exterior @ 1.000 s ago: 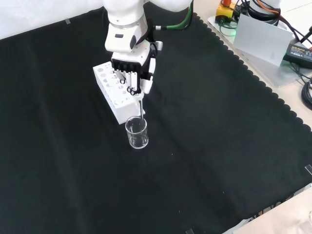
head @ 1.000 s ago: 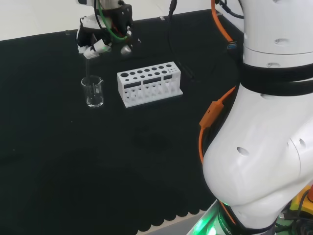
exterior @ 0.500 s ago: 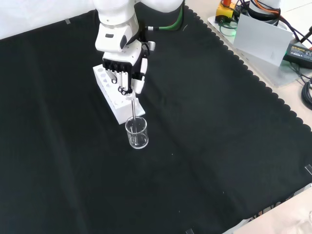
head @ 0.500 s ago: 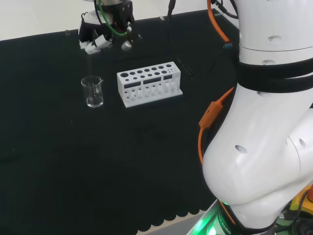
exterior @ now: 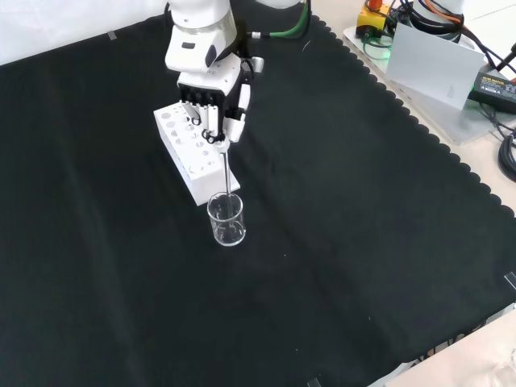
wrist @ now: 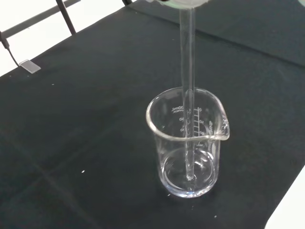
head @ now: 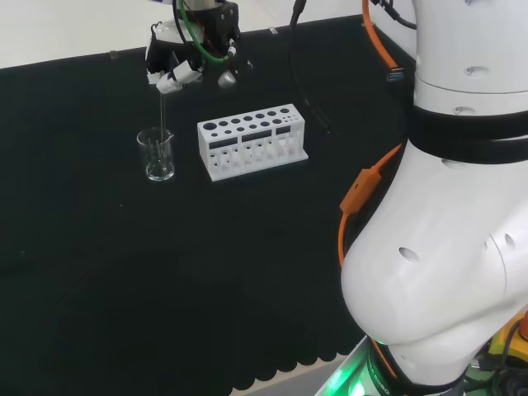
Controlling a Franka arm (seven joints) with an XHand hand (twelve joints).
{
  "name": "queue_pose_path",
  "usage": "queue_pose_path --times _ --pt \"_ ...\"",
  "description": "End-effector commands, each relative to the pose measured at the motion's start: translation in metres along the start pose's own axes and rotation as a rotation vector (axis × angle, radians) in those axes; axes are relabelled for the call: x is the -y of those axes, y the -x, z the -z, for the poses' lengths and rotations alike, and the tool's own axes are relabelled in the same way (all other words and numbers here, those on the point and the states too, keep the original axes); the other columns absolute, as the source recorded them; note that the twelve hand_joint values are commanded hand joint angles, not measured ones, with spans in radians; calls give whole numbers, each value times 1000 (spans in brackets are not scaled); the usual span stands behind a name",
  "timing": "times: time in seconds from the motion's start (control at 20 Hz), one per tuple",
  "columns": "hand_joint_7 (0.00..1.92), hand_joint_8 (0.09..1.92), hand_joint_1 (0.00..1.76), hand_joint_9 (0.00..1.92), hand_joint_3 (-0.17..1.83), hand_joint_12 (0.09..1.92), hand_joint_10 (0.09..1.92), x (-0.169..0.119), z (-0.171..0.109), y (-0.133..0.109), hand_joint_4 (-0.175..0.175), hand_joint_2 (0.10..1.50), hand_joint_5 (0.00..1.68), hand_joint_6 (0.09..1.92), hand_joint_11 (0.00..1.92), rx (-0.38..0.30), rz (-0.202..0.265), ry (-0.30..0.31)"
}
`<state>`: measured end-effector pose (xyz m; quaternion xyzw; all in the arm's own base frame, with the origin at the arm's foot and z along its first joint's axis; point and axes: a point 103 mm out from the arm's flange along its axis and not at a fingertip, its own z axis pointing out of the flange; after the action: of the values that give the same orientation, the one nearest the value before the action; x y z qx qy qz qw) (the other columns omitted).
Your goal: Stir in the beaker to the left of the white test tube rack with the glass rod.
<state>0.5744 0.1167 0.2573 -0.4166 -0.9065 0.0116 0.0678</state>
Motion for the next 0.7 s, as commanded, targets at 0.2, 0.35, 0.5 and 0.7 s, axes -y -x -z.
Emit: queue_pose_path --times 0.2,0.35,0.5,0.7 --pt "1304 564 1313 1871 -175 747 470 -24 -1 -34 -175 1065 1260 552 1702 -14 43 24" --pt "1304 564 1313 1871 -175 747 470 -34 -2 -37 -175 1065 1260 552 1702 -18 57 24" --pt "1304 564 1313 1871 -175 747 470 -38 -2 -31 -175 1065 1260 552 1702 -19 59 24" --pt "1304 564 1313 1871 -175 748 470 -30 0 -16 -175 1065 1260 552 1702 -17 34 18"
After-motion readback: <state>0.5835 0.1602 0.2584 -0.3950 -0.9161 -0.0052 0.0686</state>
